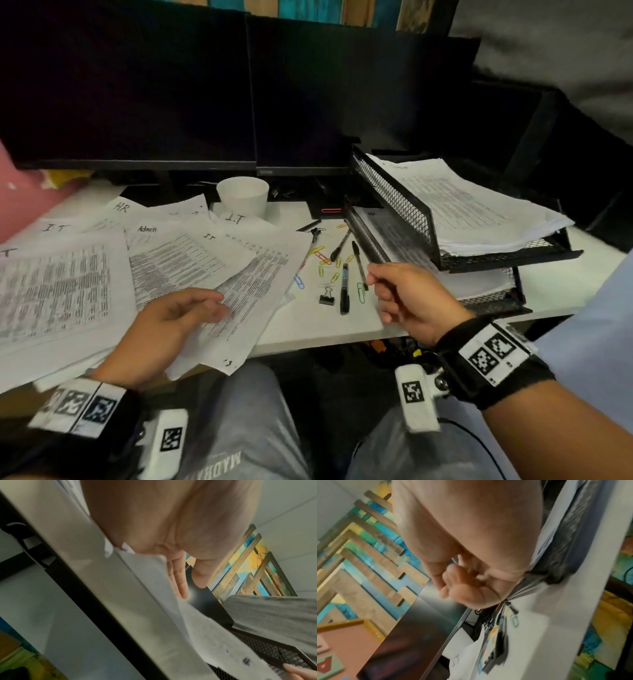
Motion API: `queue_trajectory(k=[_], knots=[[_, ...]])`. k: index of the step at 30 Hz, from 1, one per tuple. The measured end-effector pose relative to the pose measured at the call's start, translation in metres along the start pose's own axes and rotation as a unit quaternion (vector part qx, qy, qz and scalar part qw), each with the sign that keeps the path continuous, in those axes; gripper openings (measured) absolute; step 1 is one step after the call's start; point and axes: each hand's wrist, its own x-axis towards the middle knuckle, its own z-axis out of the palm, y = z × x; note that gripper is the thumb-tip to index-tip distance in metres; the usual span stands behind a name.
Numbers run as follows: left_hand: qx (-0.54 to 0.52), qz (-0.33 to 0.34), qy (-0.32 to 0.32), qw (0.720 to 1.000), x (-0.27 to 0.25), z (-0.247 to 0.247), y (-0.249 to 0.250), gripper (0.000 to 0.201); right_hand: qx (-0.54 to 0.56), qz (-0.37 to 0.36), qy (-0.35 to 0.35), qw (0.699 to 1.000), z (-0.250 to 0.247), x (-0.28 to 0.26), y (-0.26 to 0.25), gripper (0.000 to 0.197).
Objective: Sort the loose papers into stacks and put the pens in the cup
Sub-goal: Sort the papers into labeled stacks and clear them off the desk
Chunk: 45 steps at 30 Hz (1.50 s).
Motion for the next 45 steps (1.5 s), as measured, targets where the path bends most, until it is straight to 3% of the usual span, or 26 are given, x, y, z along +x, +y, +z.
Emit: queue_trajectory(k=[2,7,12,15,17,19,23,32,35,38,41,45], knots=[[-0.054,0.001,0.003,0.999,0.016,0.0,-0.033,0.016,-0.011,-0.007,-0.033,0.999,0.024,0.007,-0.005,0.014],[-0.087,0.018,0.04,0.995,0.017,-0.014,-0.026,0.015,-0.017,-0.003,-0.057,0.998,0.089,0.045,-0.011,0.021],[-0.094,0.043,0.07,0.992,0.017,-0.037,-0.022,0.015,-0.058,0.016,-0.048,0.997,0.144,0.084,-0.015,0.052],[-0.095,0.035,0.096,0.99,0.013,-0.058,-0.02,0.015,-0.101,0.054,-0.079,0.99,0.173,0.094,-0.016,0.065],[-0.089,0.035,0.121,0.988,0.011,-0.071,-0.024,0.014,-0.14,0.064,-0.088,0.984,0.189,0.099,-0.013,0.054],[-0.068,0.02,0.144,0.987,0.009,-0.081,-0.03,0.013,-0.183,0.048,-0.073,0.979,0.2,0.104,-0.008,0.023],[-0.009,-0.036,0.159,0.987,0.006,-0.098,-0.044,0.014,-0.182,-0.006,-0.029,0.983,0.206,0.109,-0.014,0.006],[0.172,-0.125,0.092,0.973,-0.006,-0.108,-0.059,0.038,0.049,-0.129,0.057,0.989,0.179,0.101,-0.052,0.016],[0.266,-0.129,0.051,0.954,-0.01,-0.104,-0.056,0.064,0.076,-0.069,0.022,0.994,0.177,0.091,-0.045,0.02],[0.29,-0.13,0.031,0.948,-0.012,-0.102,-0.055,0.081,-0.03,0.018,-0.067,0.997,0.186,0.087,-0.021,0.024],[0.302,-0.123,0.021,0.945,-0.015,-0.102,-0.052,0.077,-0.096,0.017,-0.082,0.992,0.197,0.085,-0.007,0.026],[0.268,-0.131,0.033,0.954,-0.015,-0.111,-0.051,0.056,0.005,-0.048,0.022,0.999,0.193,0.09,-0.01,0.017]])
